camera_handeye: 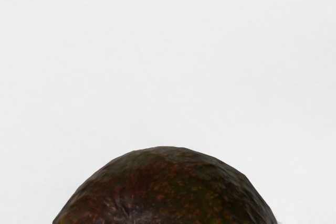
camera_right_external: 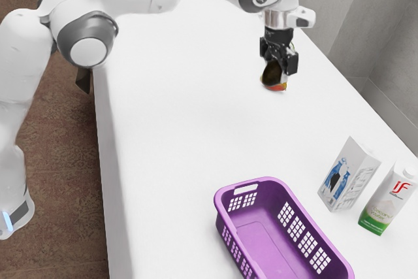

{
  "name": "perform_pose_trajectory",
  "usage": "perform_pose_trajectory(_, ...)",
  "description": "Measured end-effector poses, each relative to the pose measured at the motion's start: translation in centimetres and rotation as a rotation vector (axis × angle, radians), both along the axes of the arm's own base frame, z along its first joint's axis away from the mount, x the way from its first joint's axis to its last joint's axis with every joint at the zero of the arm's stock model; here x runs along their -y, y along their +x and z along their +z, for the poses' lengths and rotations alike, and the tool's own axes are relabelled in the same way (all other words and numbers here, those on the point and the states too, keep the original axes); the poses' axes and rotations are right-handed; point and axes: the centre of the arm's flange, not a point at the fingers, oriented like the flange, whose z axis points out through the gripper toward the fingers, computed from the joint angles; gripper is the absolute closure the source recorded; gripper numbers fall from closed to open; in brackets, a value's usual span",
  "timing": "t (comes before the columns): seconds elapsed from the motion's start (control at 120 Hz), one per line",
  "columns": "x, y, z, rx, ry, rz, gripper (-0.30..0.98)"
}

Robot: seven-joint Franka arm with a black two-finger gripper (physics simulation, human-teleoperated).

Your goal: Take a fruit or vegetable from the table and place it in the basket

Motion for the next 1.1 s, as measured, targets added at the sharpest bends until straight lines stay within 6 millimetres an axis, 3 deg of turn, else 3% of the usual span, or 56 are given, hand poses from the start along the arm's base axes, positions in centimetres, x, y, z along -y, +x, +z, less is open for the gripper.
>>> perform_pose_trajectory(0.075,7.2,-1.1,1.7,0.01,0.011,-0.12,0.3)
perform_pose_trajectory(0.167,15.2,-2.0,2.0,0.007,0.025,-0.247,0.33)
perform_pose_trajectory(0.292,22.2,-3.4,1.3,-0.006,0.038,-0.361,0.35)
perform_pose_trajectory(0.517,30.8,-5.8,0.5,-0.012,0.056,-0.502,0.35)
perform_pose_trajectory(0.6,32.9,-6.3,-0.3,-0.021,0.059,-0.539,0.36)
perform_pose_trajectory(0.875,36.6,-7.4,-1.7,-0.039,0.054,-0.609,0.31)
perform_pose_trajectory(1.067,37.7,-7.3,-2.1,-0.039,0.058,-0.628,0.31)
perform_pose_trajectory(1.1,37.7,-7.3,-2.1,-0.038,0.058,-0.629,0.25)
